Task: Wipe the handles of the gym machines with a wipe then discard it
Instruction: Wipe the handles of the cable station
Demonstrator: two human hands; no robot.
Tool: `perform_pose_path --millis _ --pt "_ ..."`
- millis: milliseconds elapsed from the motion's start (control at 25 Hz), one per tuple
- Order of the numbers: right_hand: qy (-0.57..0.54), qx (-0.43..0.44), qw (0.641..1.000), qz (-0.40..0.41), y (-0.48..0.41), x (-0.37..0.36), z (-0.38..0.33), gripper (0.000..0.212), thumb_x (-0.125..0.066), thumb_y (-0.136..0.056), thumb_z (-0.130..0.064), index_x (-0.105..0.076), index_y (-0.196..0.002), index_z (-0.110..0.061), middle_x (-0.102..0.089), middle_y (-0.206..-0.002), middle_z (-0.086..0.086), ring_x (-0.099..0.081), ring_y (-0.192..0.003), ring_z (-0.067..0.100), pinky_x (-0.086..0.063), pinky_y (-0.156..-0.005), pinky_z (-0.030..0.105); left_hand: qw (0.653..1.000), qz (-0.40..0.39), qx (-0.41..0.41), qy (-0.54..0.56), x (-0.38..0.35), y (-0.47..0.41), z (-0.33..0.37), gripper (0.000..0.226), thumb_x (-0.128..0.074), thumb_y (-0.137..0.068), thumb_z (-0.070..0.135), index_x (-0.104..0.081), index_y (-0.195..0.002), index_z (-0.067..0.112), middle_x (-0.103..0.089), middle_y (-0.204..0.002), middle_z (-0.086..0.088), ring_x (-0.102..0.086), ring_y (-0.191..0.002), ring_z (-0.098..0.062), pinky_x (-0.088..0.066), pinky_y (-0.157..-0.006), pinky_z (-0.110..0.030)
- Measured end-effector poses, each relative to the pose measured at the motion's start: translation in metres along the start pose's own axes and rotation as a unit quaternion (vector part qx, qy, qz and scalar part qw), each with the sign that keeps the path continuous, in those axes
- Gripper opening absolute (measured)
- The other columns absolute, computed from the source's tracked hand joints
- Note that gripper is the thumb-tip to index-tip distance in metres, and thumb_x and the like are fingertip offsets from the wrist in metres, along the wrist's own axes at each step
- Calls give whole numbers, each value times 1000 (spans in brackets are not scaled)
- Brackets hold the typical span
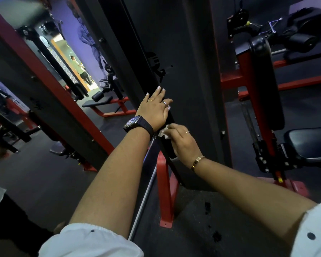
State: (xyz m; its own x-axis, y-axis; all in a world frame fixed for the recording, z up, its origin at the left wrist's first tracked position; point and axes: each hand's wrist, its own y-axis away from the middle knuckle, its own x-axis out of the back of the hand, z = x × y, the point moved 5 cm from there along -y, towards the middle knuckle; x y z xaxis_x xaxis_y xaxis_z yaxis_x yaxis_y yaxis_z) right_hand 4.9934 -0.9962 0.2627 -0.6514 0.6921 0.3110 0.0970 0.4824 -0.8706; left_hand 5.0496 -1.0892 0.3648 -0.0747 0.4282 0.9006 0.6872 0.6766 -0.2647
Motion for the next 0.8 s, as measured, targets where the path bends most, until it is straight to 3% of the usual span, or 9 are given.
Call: perform_pose_path --millis 200,360,480,640,720,800 --pt "25 -35 986 -162 74 -6 16 33 -68 -71 11 -64 -101 -3 -62 -109 16 -63 -94 30 -58 -60 41 1000 4 9 7 0 2 -2 42 -29 -102 32 -42 -141 28 -15 -160 -3 1 -148 -16 -9 -119 -42" --pt "12 22 998 -54 24 -1 -2 32 -63 -79 0 -62 -111 -3 -58 -111 13 -58 -97 26 -56 -75 34 1000 10 7 11 0 1 -2 40 -30 -101 32 -45 -139 28 -16 -159 -3 0 -148 -16 -11 -119 -42" --pt "16 30 999 -3 -4 0 -15 38 -62 -83 -2 -57 -121 -5 -54 -114 9 -55 -94 24 -54 -73 32 1000 10 -2 8 -1 0 0 40 -31 -101 31 -46 -138 27 -18 -159 -4 -1 -148 -18 -8 -118 -42" --pt "132 196 966 -103 44 -4 -12 40 -71 -72 4 -67 -112 0 -67 -105 14 -64 -88 27 -57 -71 33 1000 3 -4 2 0 -2 0 40 -30 -101 31 -47 -137 28 -18 -159 -5 -1 -148 -19 -5 -118 -43" --pt "153 223 948 -169 67 -4 -7 37 -69 -75 2 -67 -112 0 -67 -103 12 -65 -86 26 -56 -70 32 1000 2 -2 4 0 -2 0 40 -30 -101 31 -47 -137 28 -19 -159 -5 -1 -148 -20 -5 -118 -43" --pt "146 212 953 -158 67 -6 -10 33 -52 -85 -3 -63 -115 3 -65 -104 13 -62 -88 26 -56 -73 34 1000 4 -2 4 -1 -1 0 39 -31 -101 31 -48 -136 29 -19 -158 -5 -1 -148 -20 -6 -118 -44"
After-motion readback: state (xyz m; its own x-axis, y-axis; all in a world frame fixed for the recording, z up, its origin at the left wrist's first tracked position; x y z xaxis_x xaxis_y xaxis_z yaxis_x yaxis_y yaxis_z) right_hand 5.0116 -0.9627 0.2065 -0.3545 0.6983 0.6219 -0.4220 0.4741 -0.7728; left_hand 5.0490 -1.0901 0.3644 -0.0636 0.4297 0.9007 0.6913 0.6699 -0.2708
